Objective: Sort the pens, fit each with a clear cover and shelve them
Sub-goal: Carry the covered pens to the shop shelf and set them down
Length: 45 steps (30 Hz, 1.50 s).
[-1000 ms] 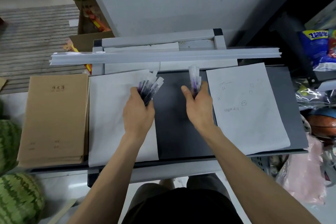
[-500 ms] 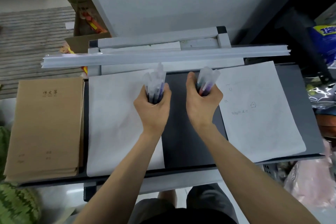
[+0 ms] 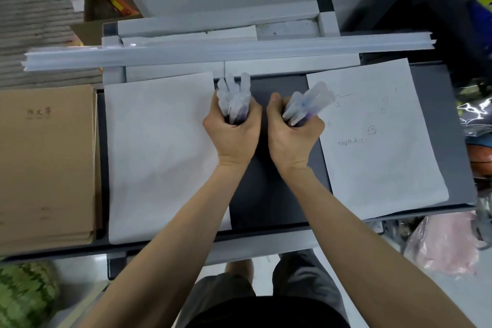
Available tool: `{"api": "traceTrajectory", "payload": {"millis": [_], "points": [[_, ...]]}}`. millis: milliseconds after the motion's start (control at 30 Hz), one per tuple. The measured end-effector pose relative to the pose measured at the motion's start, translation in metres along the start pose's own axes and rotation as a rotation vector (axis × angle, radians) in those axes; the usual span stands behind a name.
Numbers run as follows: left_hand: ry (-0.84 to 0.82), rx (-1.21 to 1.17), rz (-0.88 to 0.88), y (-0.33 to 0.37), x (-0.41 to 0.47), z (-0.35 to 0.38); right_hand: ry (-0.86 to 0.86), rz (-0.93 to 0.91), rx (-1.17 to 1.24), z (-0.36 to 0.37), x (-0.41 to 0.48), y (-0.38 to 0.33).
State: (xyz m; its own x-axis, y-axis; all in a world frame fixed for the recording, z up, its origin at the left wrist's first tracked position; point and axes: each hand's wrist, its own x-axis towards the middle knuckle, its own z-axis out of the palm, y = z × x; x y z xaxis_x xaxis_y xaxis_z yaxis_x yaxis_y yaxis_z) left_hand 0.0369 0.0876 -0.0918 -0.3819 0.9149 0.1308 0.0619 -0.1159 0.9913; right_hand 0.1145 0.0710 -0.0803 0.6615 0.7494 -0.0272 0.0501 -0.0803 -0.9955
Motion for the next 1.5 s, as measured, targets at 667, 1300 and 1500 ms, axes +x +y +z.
{"api": "traceTrajectory", "payload": {"millis": [667,1300,1500], "points": [[-0.046,0.073,-0.039,0.000,-0.007,0.007,-0.092,-0.017,-0.102,-0.012,0.007,0.004],[-0.321,0.214,-0.617,0.079,-0.026,-0.027,-0.236,0.511,-0.163,-0.061,-0.019,-0.056],[-0.484,0.199,-0.699,0.107,-0.043,-0.034,-0.291,0.611,-0.056,-0.095,-0.040,-0.089]]}}
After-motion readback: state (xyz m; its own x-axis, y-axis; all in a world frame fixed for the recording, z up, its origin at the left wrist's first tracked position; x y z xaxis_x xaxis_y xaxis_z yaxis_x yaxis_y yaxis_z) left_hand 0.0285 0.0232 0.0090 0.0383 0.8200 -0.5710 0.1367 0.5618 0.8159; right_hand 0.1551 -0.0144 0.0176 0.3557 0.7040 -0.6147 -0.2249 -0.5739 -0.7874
